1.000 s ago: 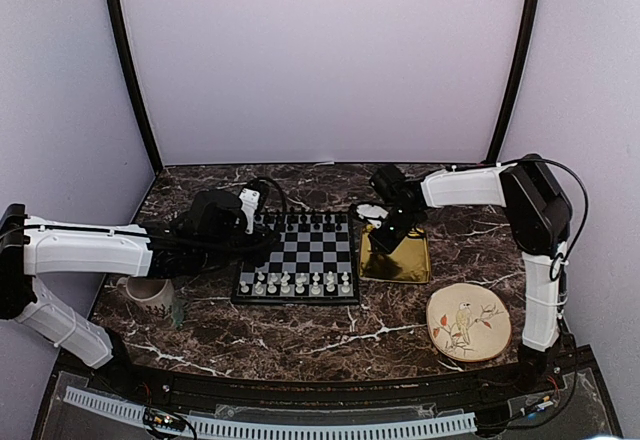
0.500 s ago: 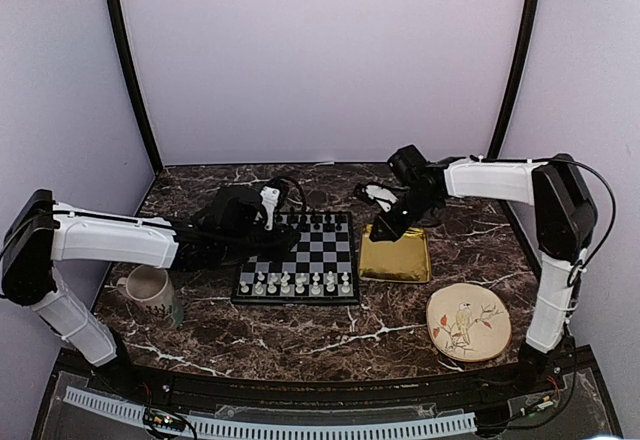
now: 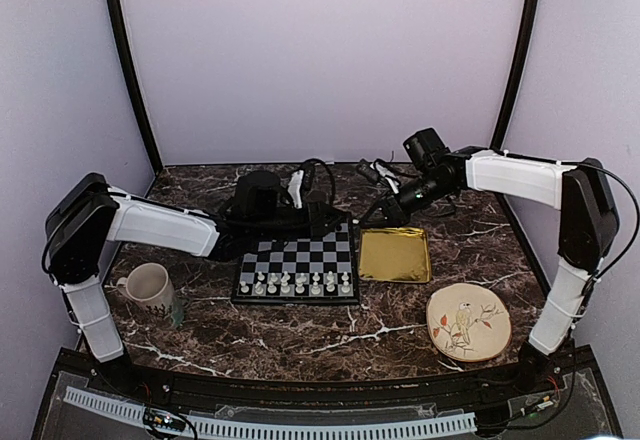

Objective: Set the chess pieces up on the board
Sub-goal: Pass from the right arm to the left

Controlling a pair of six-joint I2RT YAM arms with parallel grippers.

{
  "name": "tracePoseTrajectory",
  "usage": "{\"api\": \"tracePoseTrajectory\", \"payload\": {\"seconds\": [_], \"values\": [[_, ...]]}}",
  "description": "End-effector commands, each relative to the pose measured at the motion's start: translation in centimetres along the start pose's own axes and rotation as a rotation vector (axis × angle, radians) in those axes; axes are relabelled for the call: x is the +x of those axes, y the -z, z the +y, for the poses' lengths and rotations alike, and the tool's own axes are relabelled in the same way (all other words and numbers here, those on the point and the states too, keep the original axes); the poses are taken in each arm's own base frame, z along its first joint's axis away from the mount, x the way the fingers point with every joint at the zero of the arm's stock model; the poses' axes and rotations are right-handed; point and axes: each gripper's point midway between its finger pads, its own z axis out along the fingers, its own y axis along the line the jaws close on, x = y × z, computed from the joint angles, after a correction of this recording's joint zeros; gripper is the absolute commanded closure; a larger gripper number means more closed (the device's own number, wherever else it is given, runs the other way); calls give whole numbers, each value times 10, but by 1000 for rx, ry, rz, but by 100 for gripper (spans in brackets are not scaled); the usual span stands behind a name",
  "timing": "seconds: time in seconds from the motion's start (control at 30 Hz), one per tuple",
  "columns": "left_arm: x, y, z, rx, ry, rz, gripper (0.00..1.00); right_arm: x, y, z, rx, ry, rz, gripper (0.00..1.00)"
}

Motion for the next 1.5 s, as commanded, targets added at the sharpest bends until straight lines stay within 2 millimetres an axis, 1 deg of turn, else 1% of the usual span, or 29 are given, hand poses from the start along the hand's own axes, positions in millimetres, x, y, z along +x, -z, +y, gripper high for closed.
{"api": "tracePoseTrajectory", "payload": {"seconds": [0.0, 0.27, 0.47, 0.63, 0.73, 0.93, 1.07, 1.3, 1.47], "values": [[-13, -5, -33, 176, 76, -22, 68, -6, 3, 17, -72, 15, -35, 90], [-5, -13, -33, 200, 98, 13, 69, -7, 3, 17, -78, 11, -36, 89], [-4, -19, -34, 221, 112, 22, 72, -5, 1, 17, -78, 11, -32, 89], [-5, -19, -39, 250, 115, 13, 73, -4, 0, 16, -79, 7, -28, 89], [-3, -20, -37, 249, 118, 20, 75, -3, 0, 15, -79, 5, -28, 89], [0, -21, -35, 242, 125, 30, 82, -4, -1, 16, -85, 5, -30, 89], [0, -22, -34, 241, 127, 29, 85, -3, -1, 16, -84, 8, -28, 89], [1, -27, -34, 248, 141, 39, 84, -3, 0, 19, -81, 18, -30, 89], [2, -27, -34, 246, 149, 48, 86, -2, 0, 19, -75, 20, -33, 89]]}}
